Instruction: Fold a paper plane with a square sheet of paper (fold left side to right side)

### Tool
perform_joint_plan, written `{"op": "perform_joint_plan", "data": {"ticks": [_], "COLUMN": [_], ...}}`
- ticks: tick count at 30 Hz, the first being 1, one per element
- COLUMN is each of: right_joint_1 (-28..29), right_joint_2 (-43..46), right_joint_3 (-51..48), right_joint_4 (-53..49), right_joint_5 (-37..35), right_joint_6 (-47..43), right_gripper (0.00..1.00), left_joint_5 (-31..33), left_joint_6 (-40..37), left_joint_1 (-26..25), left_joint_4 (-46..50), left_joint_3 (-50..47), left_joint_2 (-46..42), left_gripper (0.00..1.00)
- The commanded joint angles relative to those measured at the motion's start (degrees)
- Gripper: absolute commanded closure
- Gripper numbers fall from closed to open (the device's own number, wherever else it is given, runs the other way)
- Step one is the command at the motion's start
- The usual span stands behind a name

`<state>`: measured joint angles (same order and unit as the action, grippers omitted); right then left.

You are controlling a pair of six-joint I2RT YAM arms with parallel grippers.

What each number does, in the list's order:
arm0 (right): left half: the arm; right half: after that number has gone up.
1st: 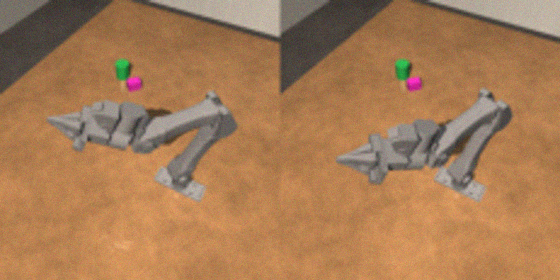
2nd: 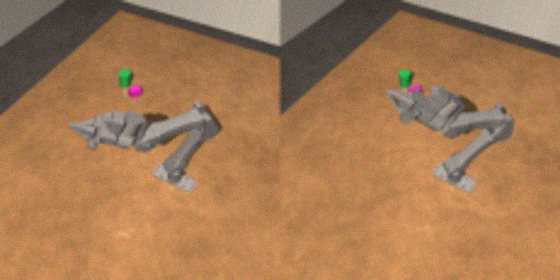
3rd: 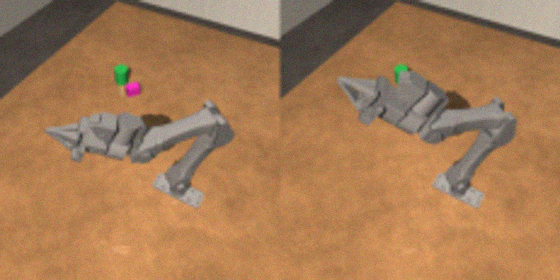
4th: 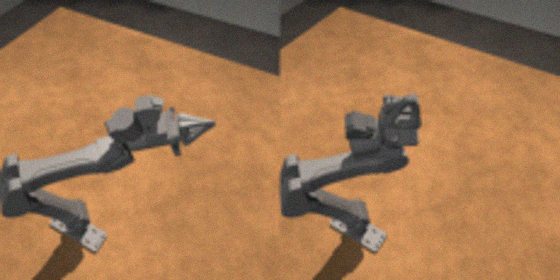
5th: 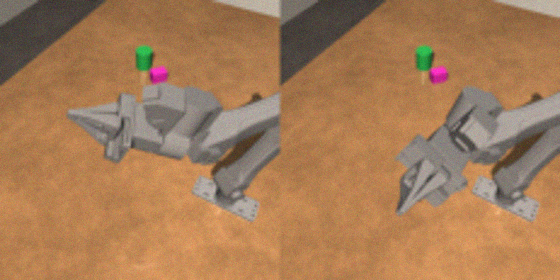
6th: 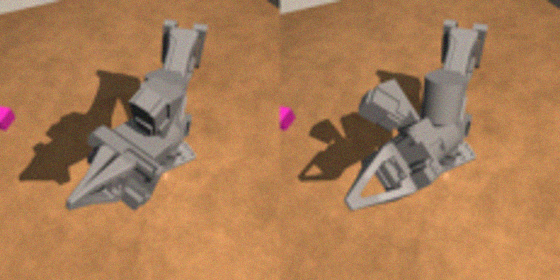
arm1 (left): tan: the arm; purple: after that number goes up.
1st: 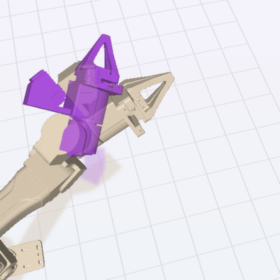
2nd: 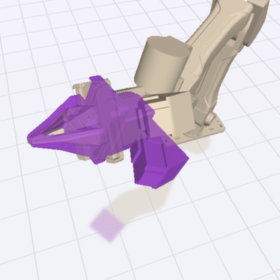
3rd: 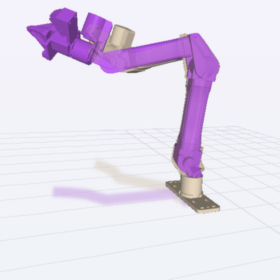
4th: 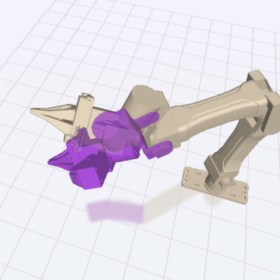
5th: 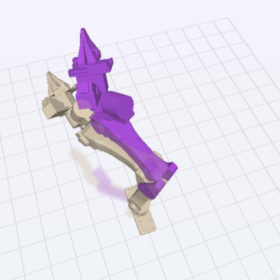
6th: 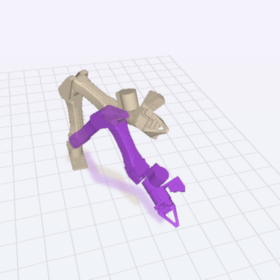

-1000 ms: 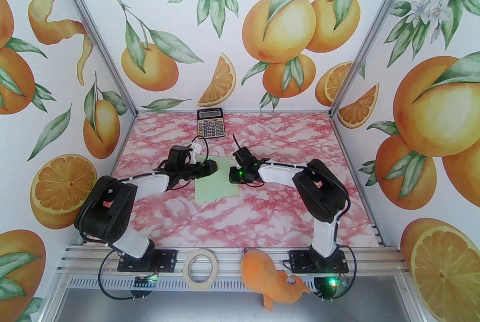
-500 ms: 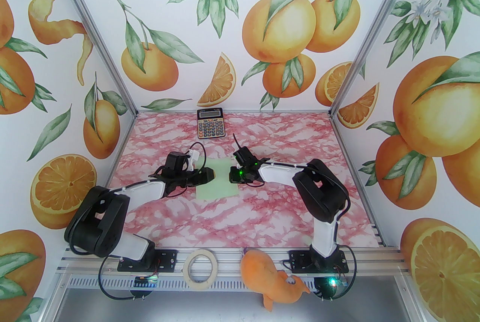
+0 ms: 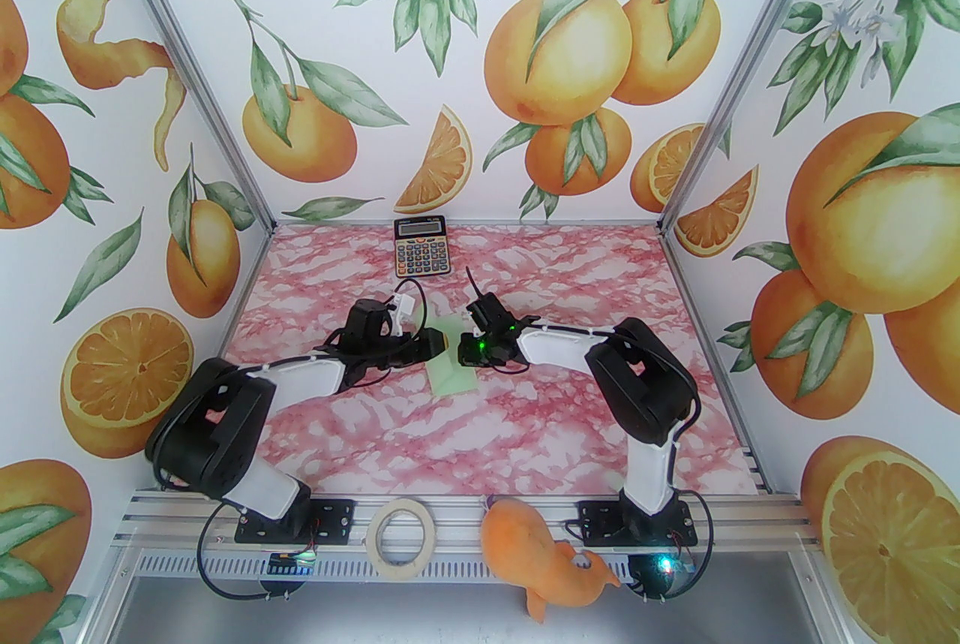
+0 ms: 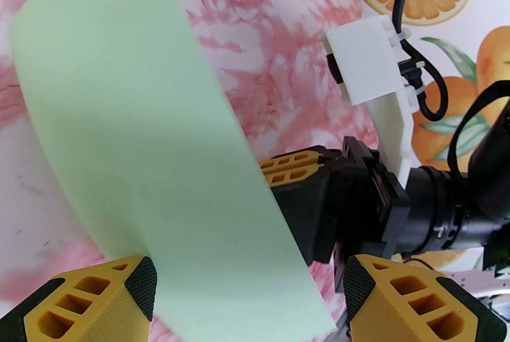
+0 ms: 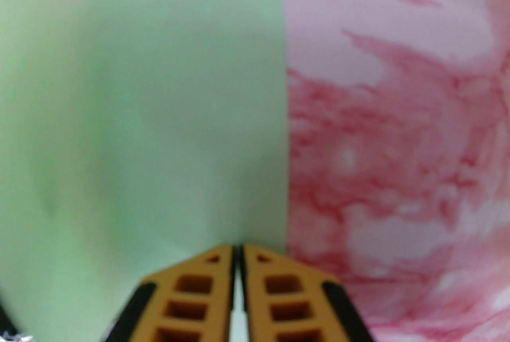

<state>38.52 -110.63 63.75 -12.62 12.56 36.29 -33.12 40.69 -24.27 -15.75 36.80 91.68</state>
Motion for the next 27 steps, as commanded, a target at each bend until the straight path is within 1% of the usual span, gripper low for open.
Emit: {"op": "perform_joint_plan", "data": {"ticks": [1,6,9,10,12,16,19,23,27], "right_joint_1": [-0.99,-3.26,-5.29,-6.11,-7.31,-8.99,-9.02,-9.0,-9.01], "right_joint_2": [-0.95,1.14,2.67,3.48,4.55,5.99,5.53,5.3,4.68], "right_joint_3": [-2.95,-4.78,-6.66,-7.59,-9.14,-11.8,-11.05,-10.59,-10.72], "right_joint_4": [-3.13,0.23,3.73,5.73,9.31,17.42,18.5,17.59,17.61], "right_joint_5": [1.53,4.87,8.12,9.71,12.22,17.76,20.21,19.73,19.97], "right_joint_6": [1.24,2.08,3.3,4.13,5.72,9.72,10.19,9.98,10.01], "right_gripper": [0.85,0.82,0.78,0.75,0.72,0.7,0.68,0.68,0.66], "left_joint_5": [-1.26,-1.14,-1.13,-1.16,-1.22,-1.25,-1.34,-1.55,-2.6], "left_joint_6": [2.31,2.6,2.55,2.52,2.42,2.12,2.12,2.94,5.02], "left_joint_1": [-0.51,-0.81,-0.85,-0.9,-1.01,-1.11,-1.14,-1.19,-1.13], "left_joint_4": [-5.27,-5.95,-5.66,-5.63,-5.37,-5.12,-5.32,-6.83,-10.47], "left_joint_3": [1.39,1.43,1.35,1.3,1.41,1.44,1.52,1.61,1.61], "left_joint_2": [1.64,1.54,1.41,1.4,1.33,1.22,1.22,1.3,1.65], "left_gripper": [0.18,0.18,0.18,0.18,0.18,0.18,0.18,0.18,0.19]}}
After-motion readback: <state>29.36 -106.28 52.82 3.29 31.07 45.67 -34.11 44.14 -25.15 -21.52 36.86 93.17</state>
